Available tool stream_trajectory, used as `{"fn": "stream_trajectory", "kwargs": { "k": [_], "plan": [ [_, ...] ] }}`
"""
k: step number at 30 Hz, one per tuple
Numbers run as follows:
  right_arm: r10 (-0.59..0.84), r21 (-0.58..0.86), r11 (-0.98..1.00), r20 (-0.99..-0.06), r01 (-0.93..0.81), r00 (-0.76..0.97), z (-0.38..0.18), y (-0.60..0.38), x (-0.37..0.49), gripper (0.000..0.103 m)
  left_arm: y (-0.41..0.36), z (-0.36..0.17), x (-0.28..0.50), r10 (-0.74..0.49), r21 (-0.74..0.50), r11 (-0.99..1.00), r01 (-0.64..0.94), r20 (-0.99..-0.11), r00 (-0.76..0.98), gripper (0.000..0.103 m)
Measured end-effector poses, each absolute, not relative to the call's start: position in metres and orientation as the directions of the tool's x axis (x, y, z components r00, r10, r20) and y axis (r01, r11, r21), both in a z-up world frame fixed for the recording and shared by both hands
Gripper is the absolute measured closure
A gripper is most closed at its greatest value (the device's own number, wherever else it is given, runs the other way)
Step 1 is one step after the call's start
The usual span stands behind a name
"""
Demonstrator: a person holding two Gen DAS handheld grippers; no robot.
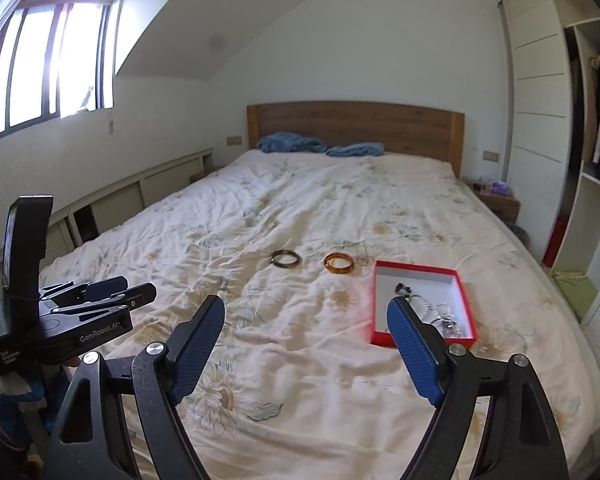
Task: Organize jewelry
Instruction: 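Withdraw both tools and move toward the two bangles, then grasp the dark tortoiseshell bangle with the left tool while the right tool grasps the amber bangle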
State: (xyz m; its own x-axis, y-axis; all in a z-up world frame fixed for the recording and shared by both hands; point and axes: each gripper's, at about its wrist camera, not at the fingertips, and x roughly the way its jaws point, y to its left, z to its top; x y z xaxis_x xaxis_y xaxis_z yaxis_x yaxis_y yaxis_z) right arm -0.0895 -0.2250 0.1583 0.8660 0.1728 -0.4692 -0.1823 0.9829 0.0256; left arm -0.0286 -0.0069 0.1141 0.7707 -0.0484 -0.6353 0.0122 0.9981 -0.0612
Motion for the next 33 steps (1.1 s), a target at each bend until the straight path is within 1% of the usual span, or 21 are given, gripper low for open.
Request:
{"fn": "stream_trajectory", "kwargs": {
  "k": [4, 7, 9, 12, 17, 25, 30, 33],
  "plan": [
    [0.189, 0.042, 0.980, -0.521, -0.196, 0.832, 0.138, -0.225, -0.052, 0.021, -0.002, 0.088, 0.007, -0.033, -0.058, 0.998, -0.010, -0.694, 0.719, 0.060],
    [0.208, 0.064, 0.976, -0.569, -0.210, 0.796, 0.121, -0.228, -0.020, 0.030, -0.001, 0.070, 0.034, -0.037, -0.062, 0.998, -0.012, -0.727, 0.686, 0.060],
    [0.223, 0.076, 0.972, -0.599, -0.223, 0.769, 0.110, -0.230, 0.004, 0.037, -0.001, 0.061, 0.054, -0.047, -0.076, 0.997, -0.014, -0.743, 0.668, 0.060],
    [0.244, 0.093, 0.966, -0.630, -0.241, 0.737, 0.095, -0.232, 0.038, 0.043, -0.002, 0.050, 0.089, -0.072, -0.104, 0.994, -0.012, -0.760, 0.647, 0.060],
    [0.264, 0.116, 0.961, -0.662, -0.252, 0.701, 0.078, -0.241, 0.100, 0.046, -0.009, 0.035, 0.159, -0.105, -0.143, 0.990, -0.011, -0.776, 0.622, 0.060],
    [0.277, 0.141, 0.957, -0.702, -0.253, 0.656, 0.049, -0.261, 0.222, 0.050, -0.014, 0.000, 0.271, -0.105, -0.160, 0.986, -0.041, -0.800, 0.591, 0.060],
    [0.280, 0.153, 0.955, -0.742, -0.253, 0.610, 0.022, -0.269, 0.289, 0.053, -0.016, -0.030, 0.323, -0.102, -0.161, 0.985, -0.060, -0.826, 0.554, 0.060],
    [0.285, 0.154, 0.952, -0.760, -0.264, 0.584, 0.010, -0.269, 0.319, 0.056, -0.017, -0.046, 0.347, -0.096, -0.157, 0.985, -0.070, -0.840, 0.534, 0.061]
  ]
}}
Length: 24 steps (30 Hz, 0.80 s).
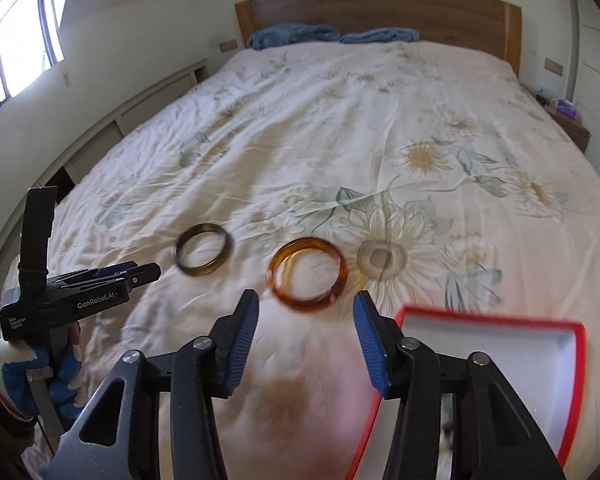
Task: Organize jewelry
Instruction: 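Grasp the dark tortoiseshell bangle with the left tool while the right tool grasps the amber bangle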
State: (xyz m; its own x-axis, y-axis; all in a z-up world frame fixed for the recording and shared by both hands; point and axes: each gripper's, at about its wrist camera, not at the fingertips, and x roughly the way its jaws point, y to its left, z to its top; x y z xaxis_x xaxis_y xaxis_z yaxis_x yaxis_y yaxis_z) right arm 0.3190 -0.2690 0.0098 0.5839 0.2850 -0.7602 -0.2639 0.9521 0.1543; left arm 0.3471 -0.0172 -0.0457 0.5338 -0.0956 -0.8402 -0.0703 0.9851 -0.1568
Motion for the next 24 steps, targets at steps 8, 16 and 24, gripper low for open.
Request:
{"fn": "stream_trajectory", "kwargs": {
  "k": [8, 16, 24],
  "plan": [
    [0.273, 0.133, 0.942, -0.840, -0.309, 0.470, -0.028, -0.258, 0.389, 0.069, -0.017, -0.074, 0.386, -0.092, -0.154, 0.984, -0.085, -0.863, 0.497, 0.061],
    [0.222, 0.099, 0.938, -0.906, -0.331, 0.360, -0.059, -0.246, 0.425, 0.080, -0.021, -0.089, 0.398, -0.066, -0.113, 0.991, -0.066, -0.870, 0.489, 0.065],
    [0.153, 0.019, 0.931, -0.927, -0.364, 0.343, -0.071, -0.232, 0.436, 0.092, -0.022, -0.090, 0.395, -0.013, -0.056, 0.996, -0.065, -0.848, 0.529, 0.093]
  ]
}}
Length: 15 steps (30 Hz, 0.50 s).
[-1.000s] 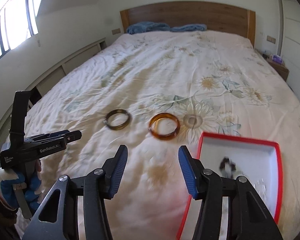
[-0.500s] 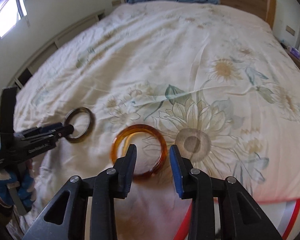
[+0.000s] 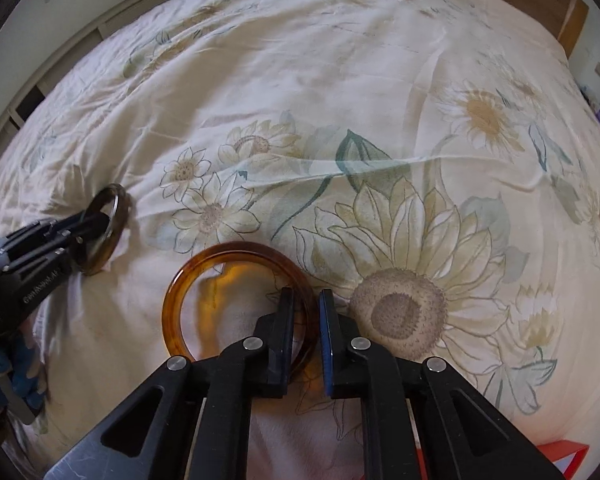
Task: Organize jewelry
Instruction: 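Grasp the dark tortoiseshell bangle with the left tool while the right tool grasps the amber bangle, then carry both bangles into the red box and open both tools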
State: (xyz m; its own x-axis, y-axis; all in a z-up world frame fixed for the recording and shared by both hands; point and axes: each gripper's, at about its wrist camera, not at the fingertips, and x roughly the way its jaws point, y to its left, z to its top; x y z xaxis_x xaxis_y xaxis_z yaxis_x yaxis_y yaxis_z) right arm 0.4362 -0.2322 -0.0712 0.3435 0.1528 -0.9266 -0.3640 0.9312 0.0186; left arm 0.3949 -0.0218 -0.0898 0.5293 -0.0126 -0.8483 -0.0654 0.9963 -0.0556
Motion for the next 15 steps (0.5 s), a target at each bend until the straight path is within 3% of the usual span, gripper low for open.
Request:
{"fn": "stream_trajectory", "kwargs": {
  "k": [5, 15],
  "plan": [
    [0.158, -0.028, 0.921, -0.885, -0.389, 0.438, -0.055, -0.229, 0.422, 0.094, -0.022, -0.076, 0.383, -0.005, -0.047, 0.997, -0.062, -0.837, 0.546, 0.094],
    [0.259, 0.059, 0.932, -0.796, -0.356, 0.547, 0.008, -0.233, 0.365, 0.094, -0.020, -0.031, 0.334, 0.016, -0.023, 0.998, -0.061, -0.818, 0.576, 0.095]
  ]
}}
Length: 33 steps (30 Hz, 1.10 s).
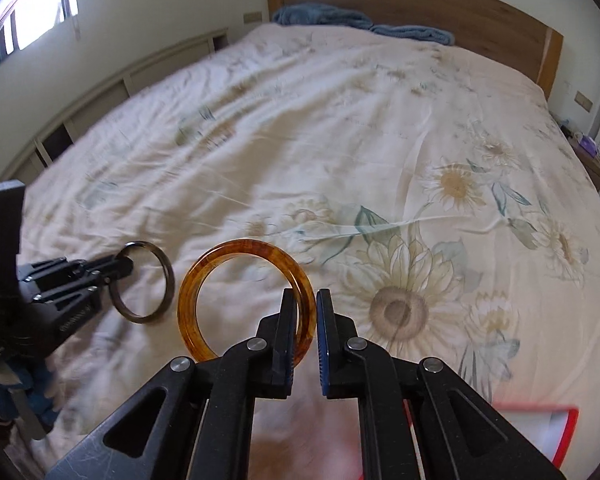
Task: Organize jewelry
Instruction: 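Carry both bangles into the red box and open both tools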
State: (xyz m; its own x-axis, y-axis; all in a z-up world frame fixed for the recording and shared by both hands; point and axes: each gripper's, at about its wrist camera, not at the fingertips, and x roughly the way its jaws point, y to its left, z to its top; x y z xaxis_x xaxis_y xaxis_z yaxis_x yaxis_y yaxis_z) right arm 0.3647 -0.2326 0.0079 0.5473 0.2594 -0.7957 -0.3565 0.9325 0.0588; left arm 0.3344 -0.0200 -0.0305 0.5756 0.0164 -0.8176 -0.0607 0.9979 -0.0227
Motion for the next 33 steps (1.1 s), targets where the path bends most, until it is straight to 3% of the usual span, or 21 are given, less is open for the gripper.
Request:
{"fn": "stream_trajectory", "kwargs": {
  "k": [19, 33],
  "plan": [
    [0.207, 0.102, 0.976, -0.719, -0.194, 0.663, 0.099, -0.308, 0.183, 0.094, -0.065, 0.077, 0.184, -0.051, -0.025, 0.999, 0.049, -0.740, 0.670, 0.095],
    [0.064, 0.081, 0.997, -0.671, -0.013, 0.739, 0.133, -0.423, 0.096, 0.094, -0.179, 0.106, 0.141, -0.185, -0.046, 0.975, 0.218, -0.713, 0.677, 0.095]
  ]
}}
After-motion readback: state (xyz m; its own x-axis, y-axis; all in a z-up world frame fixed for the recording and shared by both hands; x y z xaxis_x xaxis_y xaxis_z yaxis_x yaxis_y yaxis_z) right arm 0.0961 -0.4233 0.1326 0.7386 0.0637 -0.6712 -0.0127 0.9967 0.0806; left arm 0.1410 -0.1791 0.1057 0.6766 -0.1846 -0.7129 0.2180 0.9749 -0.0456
